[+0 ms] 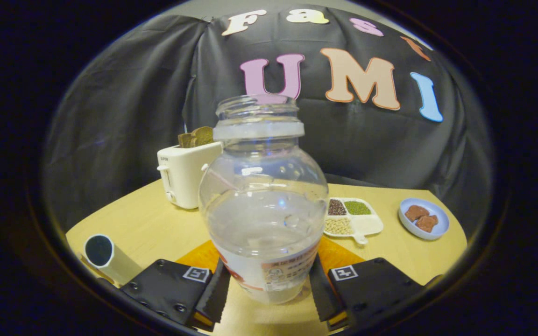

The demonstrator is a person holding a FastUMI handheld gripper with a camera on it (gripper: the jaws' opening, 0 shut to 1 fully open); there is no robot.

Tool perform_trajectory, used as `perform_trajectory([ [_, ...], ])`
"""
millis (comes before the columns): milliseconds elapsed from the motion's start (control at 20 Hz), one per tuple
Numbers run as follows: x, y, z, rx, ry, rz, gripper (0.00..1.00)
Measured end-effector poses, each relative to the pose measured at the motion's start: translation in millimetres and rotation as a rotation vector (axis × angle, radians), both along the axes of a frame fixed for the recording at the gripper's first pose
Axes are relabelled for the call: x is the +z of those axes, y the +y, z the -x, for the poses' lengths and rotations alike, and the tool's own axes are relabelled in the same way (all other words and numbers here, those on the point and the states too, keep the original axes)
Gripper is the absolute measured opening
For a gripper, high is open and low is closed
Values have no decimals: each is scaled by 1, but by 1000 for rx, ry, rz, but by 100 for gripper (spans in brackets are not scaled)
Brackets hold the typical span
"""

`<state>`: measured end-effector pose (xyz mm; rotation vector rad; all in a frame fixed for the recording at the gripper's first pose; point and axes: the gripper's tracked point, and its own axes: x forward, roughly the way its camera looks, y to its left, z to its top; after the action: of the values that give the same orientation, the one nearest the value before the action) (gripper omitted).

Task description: Take the bottle from table, then pour the juice into the cup, finally place the bottle on the coaster

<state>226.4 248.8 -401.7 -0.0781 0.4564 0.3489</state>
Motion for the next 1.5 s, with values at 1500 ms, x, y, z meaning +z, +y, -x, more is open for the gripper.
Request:
perform_trajectory([
  [1500, -39, -36, 10, -33, 44, -26, 99],
])
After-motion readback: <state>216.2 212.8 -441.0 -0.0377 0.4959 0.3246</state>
